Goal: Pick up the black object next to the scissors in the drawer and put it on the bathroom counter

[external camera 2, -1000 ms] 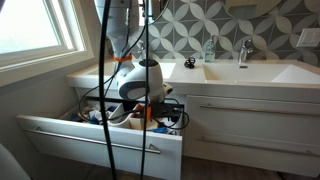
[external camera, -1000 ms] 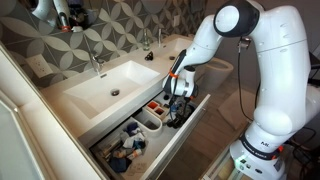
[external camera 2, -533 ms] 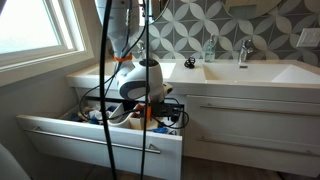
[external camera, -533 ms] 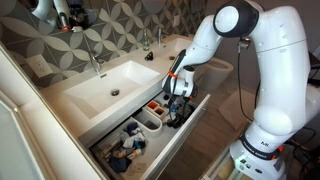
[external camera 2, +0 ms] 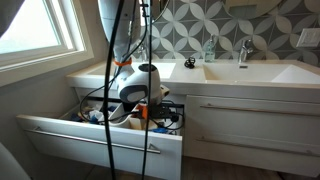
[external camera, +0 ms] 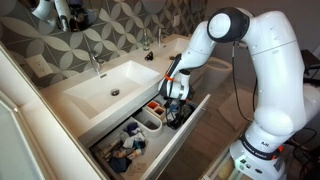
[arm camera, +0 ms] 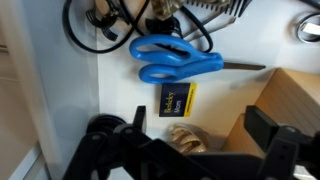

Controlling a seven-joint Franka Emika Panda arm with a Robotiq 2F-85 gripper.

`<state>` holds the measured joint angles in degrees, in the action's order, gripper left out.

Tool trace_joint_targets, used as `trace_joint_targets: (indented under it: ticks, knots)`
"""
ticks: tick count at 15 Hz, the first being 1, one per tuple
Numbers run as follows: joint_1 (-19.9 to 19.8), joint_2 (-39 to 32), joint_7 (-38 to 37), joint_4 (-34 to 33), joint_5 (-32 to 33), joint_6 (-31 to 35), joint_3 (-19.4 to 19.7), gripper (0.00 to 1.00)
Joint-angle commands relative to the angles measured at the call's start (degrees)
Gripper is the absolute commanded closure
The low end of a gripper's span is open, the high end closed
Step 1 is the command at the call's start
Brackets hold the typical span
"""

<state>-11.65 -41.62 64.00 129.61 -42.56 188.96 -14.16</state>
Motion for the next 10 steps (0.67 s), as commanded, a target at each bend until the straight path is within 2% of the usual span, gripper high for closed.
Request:
trace_joint_targets:
  ticks: [1, 6, 8, 10]
  knots:
    - [0.98, -4.8, -0.03, -4.16, 0.55, 2.76, 0.34, 0.0]
    - [2.37, -8.6, -0.24, -7.58, 0.19, 5.41, 1.34, 0.02]
    - [3.22, -9.73, -0.27, -8.59, -0.04, 5.56, 2.17, 0.06]
    - [4.22, -10.4, -0.41, -9.26, -0.35, 5.17, 3.18, 0.18]
